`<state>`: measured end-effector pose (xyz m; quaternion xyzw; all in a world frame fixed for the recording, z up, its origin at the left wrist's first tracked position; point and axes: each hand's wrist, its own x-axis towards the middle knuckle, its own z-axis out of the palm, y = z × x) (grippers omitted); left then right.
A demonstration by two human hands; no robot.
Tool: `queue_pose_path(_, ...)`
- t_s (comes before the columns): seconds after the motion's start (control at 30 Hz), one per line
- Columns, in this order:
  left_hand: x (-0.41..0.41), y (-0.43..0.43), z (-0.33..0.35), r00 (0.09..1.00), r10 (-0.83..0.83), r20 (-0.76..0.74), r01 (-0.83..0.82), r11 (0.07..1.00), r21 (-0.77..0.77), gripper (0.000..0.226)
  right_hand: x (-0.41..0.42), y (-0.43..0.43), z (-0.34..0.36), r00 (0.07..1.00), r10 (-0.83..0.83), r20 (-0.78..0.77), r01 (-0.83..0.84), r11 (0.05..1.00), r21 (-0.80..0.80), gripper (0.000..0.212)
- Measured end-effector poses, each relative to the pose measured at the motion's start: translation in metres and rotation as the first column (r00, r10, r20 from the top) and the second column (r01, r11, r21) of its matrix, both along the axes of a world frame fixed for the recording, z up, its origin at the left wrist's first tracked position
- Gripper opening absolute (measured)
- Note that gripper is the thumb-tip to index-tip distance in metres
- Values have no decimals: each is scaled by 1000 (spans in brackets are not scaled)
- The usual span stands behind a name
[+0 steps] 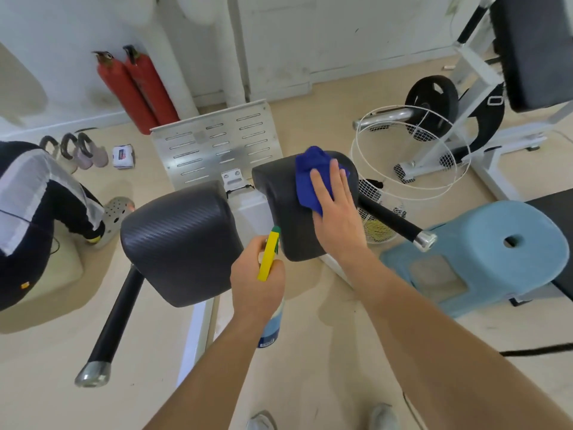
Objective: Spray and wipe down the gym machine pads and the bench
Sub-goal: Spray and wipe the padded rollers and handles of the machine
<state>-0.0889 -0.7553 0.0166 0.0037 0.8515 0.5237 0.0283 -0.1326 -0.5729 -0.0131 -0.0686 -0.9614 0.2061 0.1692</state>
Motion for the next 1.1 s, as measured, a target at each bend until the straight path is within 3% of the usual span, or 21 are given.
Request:
queue_pose_path(0.07,0,3,-6,1000,10,-9,-10,1000,-11,22,10,-2,-23,999,-40,7,40,999,-21,78)
queue_pose_path(0.17,3,8,-16,999,35,-13,-36,999,-32,21,33,5,-54,1000,-12,-9,12,996,84,84)
queue_pose_path(0.23,7,13,-20,999,53,-5,-53,998,-19,22,57,18,-79,998,28,57,-36,988,149,86)
queue_pose_path(0.33,15,24,-23,996,94,9,-94,995,18,23,85,40,-96,990,55,129,-71,990,123,86)
queue_pose_path(0.43,25,37,-24,992,121,47,-121,993,6,21,86,54,-77,992,88,88,-98,989,111,77)
queue_pose_path(0.5,28,46,-23,988,143,55,-143,990,12,19,72,66,-43,992,113,-61,-111,993,42,69)
queue_pose_path(0.6,22,56,-22,978,195,79,-196,981,4,16,26,77,23,969,-14,-246,-18,991,-129,60)
queue_pose_path(0.67,18,62,-21,975,207,77,-207,978,2,16,-3,75,44,985,-7,-172,-20,988,-154,57)
queue_pose_path(0.77,14,67,-20,981,186,58,-187,982,3,18,-18,66,22,984,175,21,-172,981,-92,63)
queue_pose_path(0.93,10,62,-26,980,191,49,-191,982,1,17,12,57,-27,986,139,-89,-133,989,69,72)
queue_pose_path(1.03,8,52,-32,979,192,63,-192,981,-8,12,32,57,-53,984,159,-78,-138,965,223,81)
queue_pose_path(1.1,8,45,-31,981,183,68,-183,983,-8,12,44,52,-64,989,131,-68,-114,969,221,83)
